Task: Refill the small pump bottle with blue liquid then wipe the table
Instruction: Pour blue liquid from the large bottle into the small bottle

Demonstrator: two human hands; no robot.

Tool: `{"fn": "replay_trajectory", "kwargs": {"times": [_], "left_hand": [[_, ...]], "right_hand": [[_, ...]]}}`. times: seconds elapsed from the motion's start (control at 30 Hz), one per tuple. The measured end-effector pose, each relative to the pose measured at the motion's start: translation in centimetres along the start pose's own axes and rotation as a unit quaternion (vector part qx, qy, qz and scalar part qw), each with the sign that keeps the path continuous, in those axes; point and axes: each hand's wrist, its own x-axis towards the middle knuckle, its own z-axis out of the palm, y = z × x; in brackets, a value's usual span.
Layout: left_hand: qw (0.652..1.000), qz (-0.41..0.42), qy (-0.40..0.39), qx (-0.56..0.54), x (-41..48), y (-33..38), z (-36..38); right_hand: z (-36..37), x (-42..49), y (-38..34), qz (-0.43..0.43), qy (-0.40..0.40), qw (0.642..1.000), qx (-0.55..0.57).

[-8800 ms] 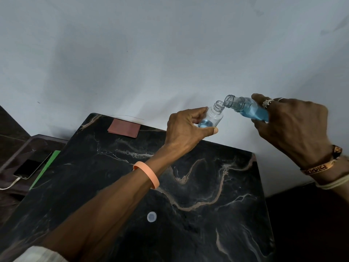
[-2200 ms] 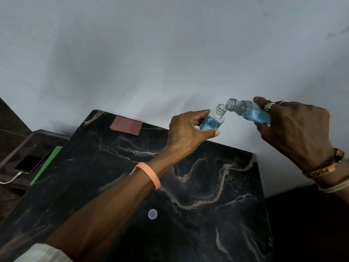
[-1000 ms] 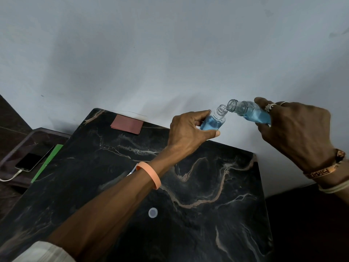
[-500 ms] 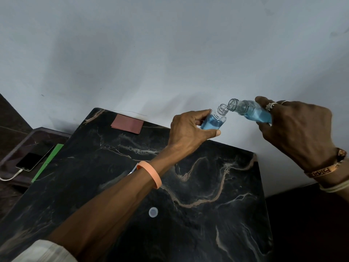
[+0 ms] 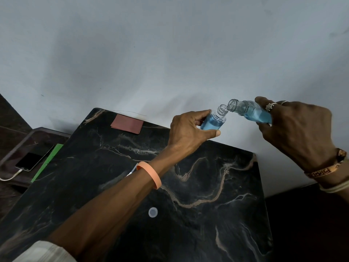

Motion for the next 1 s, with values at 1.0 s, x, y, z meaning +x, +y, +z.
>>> {"fn": "replay_trajectory", "kwargs": {"times": [1.0], "left_hand": [[1.000,-0.008,0.001,-0.007,-0.10,-0.29,0.08]], "right_hand": [[0.06,-0.18,0.10,-0.001,0.001,1.000,-0.007]]}}
